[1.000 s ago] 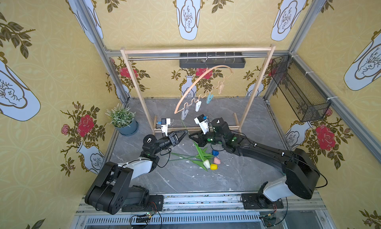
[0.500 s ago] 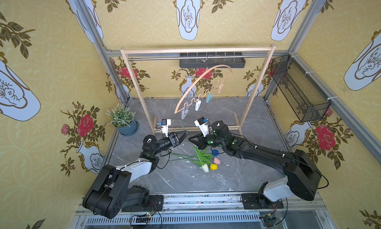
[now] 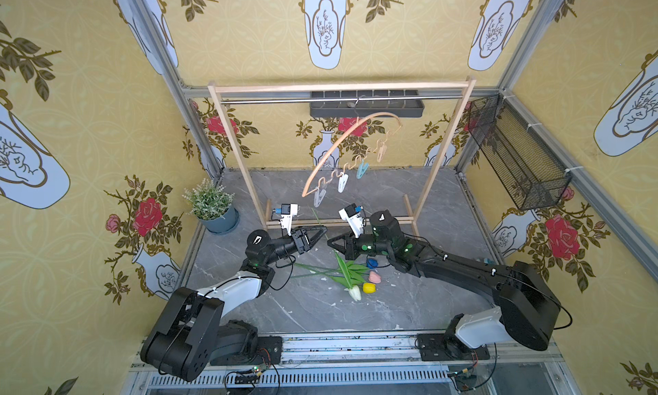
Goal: Dry the flowers on a clothes hanger
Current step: Pick up the flower at the center of the board.
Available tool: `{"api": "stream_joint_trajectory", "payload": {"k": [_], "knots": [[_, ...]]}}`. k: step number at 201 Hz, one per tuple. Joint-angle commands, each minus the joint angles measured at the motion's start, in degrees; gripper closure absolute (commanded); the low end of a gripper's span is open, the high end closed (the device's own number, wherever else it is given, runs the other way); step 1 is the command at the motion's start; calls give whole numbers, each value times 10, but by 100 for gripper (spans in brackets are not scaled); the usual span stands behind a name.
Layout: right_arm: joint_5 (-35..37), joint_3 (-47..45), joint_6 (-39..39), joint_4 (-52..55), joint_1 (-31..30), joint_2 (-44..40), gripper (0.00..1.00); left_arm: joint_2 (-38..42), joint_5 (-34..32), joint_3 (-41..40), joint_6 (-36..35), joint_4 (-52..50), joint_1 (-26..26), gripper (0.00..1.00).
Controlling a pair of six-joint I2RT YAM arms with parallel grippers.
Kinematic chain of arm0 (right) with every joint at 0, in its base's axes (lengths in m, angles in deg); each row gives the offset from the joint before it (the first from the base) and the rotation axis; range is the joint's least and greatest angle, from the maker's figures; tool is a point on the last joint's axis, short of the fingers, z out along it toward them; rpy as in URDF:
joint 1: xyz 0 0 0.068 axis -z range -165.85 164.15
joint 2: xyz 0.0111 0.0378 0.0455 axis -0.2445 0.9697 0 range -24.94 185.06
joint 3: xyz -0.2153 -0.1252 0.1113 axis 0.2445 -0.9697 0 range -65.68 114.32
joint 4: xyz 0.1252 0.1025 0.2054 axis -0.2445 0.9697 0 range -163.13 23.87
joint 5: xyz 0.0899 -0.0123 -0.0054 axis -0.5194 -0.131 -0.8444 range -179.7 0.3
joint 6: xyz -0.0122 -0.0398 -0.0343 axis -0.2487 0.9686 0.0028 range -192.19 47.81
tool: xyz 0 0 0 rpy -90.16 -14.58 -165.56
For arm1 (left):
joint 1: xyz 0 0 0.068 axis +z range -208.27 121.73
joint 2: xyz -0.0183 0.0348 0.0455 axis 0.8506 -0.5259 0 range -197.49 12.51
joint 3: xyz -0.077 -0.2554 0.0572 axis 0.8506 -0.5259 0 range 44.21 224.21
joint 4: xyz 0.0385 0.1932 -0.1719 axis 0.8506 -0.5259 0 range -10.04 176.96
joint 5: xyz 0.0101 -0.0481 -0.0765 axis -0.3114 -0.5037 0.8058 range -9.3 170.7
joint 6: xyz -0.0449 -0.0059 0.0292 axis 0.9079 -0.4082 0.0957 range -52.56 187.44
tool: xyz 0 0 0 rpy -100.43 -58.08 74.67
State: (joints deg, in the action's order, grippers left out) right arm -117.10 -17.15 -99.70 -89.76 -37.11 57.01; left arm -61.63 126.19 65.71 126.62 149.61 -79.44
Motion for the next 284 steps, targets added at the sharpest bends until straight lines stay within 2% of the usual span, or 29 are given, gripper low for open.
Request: {"api": "stream_joint_trajectory", "payload": {"k": [1,41,57,69,80,94,99,120,141,158,190,209,248,284], "knots": [[-18,-5,-19,-46,6,-6,95,-8,16,3,-5,5,0,73],[-51,-19,-47,-75,23,-5,93,-8,17,11,-2,0,0,95],[-76,-30,-69,-98,40,-7,90,-6,18,15,-4,-8,0,100],[-99,-36,-88,-114,54,-7,85,-5,19,19,-5,-14,0,100],[-134,-43,-115,-136,73,-5,72,-2,20,23,-10,-29,0,100],[-182,-59,-161,-181,102,-2,46,2,20,25,-13,-41,0,100],[-200,-67,-180,-203,113,-1,40,5,20,24,-14,-44,0,100],[-273,-98,-261,-296,153,16,27,12,20,22,-16,-58,0,100],[-329,-118,-335,-408,165,49,5,16,19,22,-14,-65,-2,100],[-338,-122,-359,-447,162,71,6,15,24,24,-13,-65,-5,100],[-323,-121,-347,-445,150,87,19,7,29,26,-15,-65,-12,100],[-316,-118,-334,-432,144,85,31,2,34,26,-14,-65,-14,100],[-295,-99,-266,-330,126,71,42,-3,36,33,-13,-65,-21,100],[-247,-85,-188,-216,103,47,50,-10,40,38,-13,-66,-25,100]]}}
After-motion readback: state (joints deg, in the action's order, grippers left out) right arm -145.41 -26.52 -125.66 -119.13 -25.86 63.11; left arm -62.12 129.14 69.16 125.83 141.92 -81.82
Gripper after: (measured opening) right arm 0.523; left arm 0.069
